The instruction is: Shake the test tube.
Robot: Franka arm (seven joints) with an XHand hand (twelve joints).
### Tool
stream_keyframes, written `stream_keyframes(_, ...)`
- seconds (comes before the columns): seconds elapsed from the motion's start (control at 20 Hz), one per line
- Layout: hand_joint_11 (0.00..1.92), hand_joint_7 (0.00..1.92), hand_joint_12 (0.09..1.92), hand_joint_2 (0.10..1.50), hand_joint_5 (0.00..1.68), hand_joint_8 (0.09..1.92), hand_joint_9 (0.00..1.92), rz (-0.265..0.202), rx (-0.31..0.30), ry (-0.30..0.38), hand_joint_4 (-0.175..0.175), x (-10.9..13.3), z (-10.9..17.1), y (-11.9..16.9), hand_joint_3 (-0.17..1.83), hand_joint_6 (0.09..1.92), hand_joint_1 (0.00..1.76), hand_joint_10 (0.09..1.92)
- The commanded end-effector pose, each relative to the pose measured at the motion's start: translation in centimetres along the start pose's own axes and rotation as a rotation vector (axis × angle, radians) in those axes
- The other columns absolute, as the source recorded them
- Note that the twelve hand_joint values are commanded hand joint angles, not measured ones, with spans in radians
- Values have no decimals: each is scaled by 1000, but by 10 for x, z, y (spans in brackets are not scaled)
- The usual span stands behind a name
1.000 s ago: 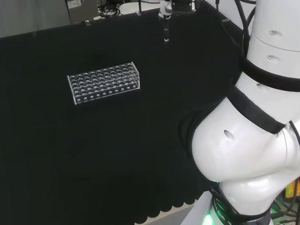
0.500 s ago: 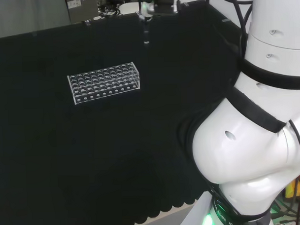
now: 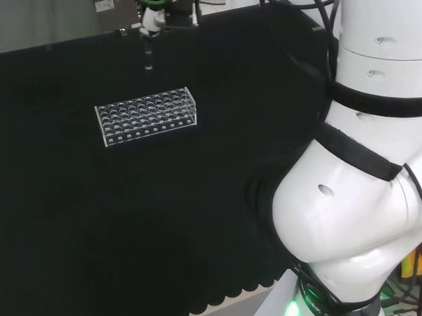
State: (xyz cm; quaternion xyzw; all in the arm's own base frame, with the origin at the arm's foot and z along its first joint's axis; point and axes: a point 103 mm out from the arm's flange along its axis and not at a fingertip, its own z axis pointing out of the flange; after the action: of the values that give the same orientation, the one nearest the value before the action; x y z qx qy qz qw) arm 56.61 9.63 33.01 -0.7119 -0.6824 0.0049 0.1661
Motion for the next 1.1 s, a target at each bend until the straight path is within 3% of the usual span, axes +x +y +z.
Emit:
stream_keyframes(0.05,1293,1332,868,573,1272,690,1581,-44,3,1,-175,20,2,1,796,692,1324,707)
stream_keyframes(0.2,1293,1332,868,573,1272,690,1581,-10,1,-8,-175,3,-1,0,796,691,1324,707)
stream_keyframes(0.8,1294,1332,867,572,1273,689,1581,262,-8,-57,-175,-144,-17,-27,797,691,1324,707)
stream_keyframes(1.1,1295,1333,867,572,1273,689,1582,314,-15,-89,-175,-175,-30,-34,797,691,1324,707)
